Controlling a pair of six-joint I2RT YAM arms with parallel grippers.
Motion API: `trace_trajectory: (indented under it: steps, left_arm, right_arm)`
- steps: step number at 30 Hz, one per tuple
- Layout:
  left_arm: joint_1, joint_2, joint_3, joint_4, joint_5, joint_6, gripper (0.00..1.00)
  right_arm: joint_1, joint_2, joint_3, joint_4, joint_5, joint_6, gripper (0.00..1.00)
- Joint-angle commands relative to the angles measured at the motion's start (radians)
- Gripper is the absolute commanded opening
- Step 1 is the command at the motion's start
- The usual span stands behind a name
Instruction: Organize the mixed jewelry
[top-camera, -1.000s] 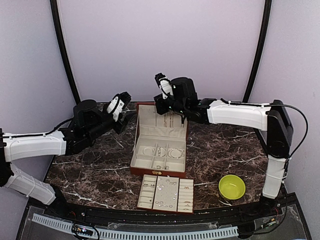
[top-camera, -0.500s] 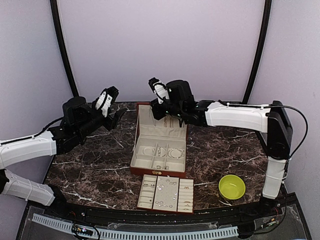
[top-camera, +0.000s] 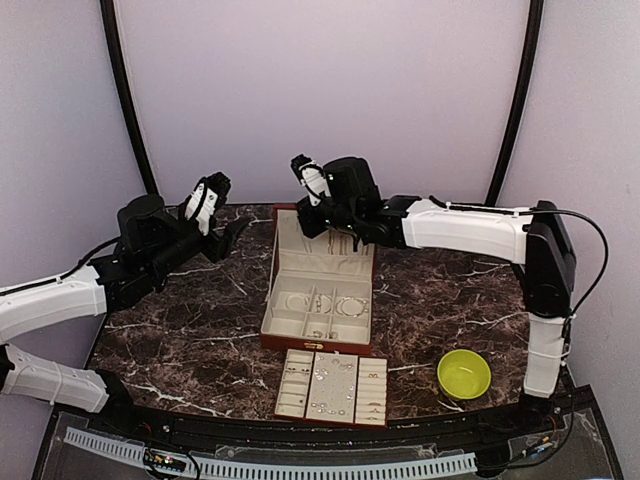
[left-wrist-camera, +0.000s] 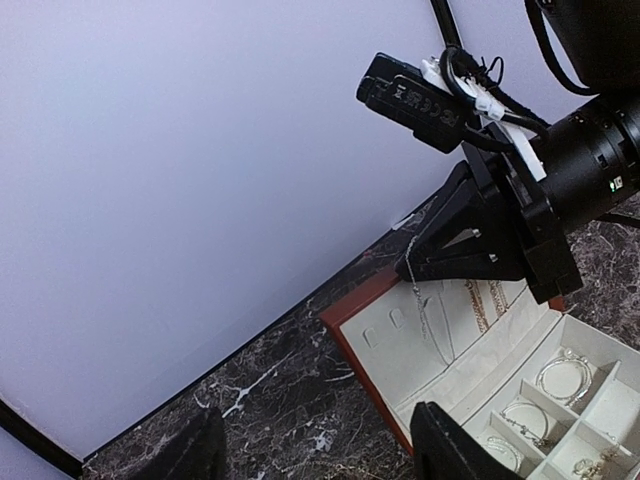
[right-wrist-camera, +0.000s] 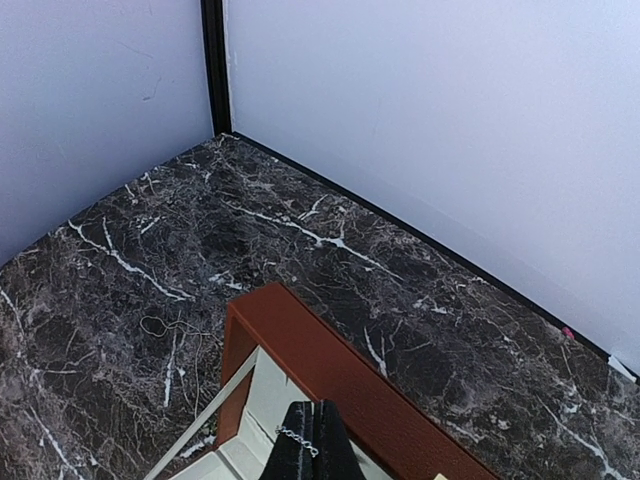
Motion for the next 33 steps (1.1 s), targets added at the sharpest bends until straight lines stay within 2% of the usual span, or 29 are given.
trace_trajectory:
  steps: [1, 13, 33]
  left_arm:
    - [0.005, -0.041, -0.019, -0.013, 0.016, -0.015, 0.66]
    - [0.006, -0.049, -0.017, -0.025, 0.031, -0.032, 0.67]
    - [0.005, -0.084, -0.007, -0.040, 0.053, -0.050, 0.68]
  right_arm:
    - [0.012, 0.037, 0.042, -0.032, 0.019, 0.005, 0.00]
    - [0.014, 0.056, 0.078, -0.113, 0.066, 0.012, 0.00]
    - [0.012, 0.141, 0.303, -0.441, 0.100, 0.045, 0.00]
